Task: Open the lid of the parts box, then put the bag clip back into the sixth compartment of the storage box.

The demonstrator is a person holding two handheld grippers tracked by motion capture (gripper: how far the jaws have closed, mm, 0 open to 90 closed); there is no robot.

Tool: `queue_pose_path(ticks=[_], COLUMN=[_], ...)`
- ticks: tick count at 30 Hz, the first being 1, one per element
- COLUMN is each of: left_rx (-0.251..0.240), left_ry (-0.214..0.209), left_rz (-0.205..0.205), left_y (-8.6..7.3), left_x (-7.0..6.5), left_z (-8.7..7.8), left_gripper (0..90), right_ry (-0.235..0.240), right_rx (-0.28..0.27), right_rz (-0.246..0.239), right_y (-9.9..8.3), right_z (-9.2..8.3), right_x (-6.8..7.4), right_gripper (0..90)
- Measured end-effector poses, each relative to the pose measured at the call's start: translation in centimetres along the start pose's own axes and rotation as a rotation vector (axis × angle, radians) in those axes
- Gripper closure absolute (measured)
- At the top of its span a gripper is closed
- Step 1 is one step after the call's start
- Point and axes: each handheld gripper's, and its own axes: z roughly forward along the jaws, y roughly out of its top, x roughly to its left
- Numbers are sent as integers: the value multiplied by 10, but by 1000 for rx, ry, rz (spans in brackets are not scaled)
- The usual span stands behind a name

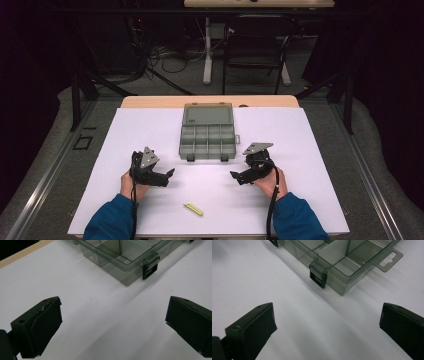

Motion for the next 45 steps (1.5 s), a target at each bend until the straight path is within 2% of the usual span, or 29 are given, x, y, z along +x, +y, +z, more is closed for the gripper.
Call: queue_pose_path(ticks=[1, 5, 6, 9, 11, 13, 15, 19, 25, 36, 41, 45], left_rx=[0, -9, -10, -15, -18, -23, -25, -25, -19, -40, -46, -48], left_ry=[1, 2, 2, 3, 3, 3, 3, 6, 6, 10, 16, 18], left_rz=[0, -5, -5, -10, -13, -17, -17, -16, -15, -28, -29, -31], left_y=[0, -1, -1, -2, -2, -2, -2, -2, -2, -2, -2, -2], left_x=[0, 0, 0, 1, 1, 1, 1, 1, 1, 1, 2, 2], left_z=[0, 0, -1, -1, -1, -1, -1, -1, 0, -1, -2, -3], left_gripper=[1, 1, 1, 1, 1, 1, 1, 1, 1, 1, 1, 1], right_ry=[-2, -2, -4, -11, -5, -4, 3, 15, 34, 99, 125, 143], right_rx=[-12, 5, -11, -10, -16, 2, -11, 21, 12, 54, 64, 72], right_rz=[1, 2, 7, 5, 8, 6, 7, 1, 1, -40, -78, -95], right_y=[0, 1, 1, 2, 2, 4, 4, 6, 11, 23, 27, 29], right_z=[-1, -3, -3, -5, -6, -7, -6, -7, -5, -1, 2, 5], right_x=[1, 4, 5, 8, 9, 12, 15, 21, 30, 59, 76, 85], right_gripper=[0, 0, 0, 0, 0, 0, 0, 0, 0, 0, 0, 0])
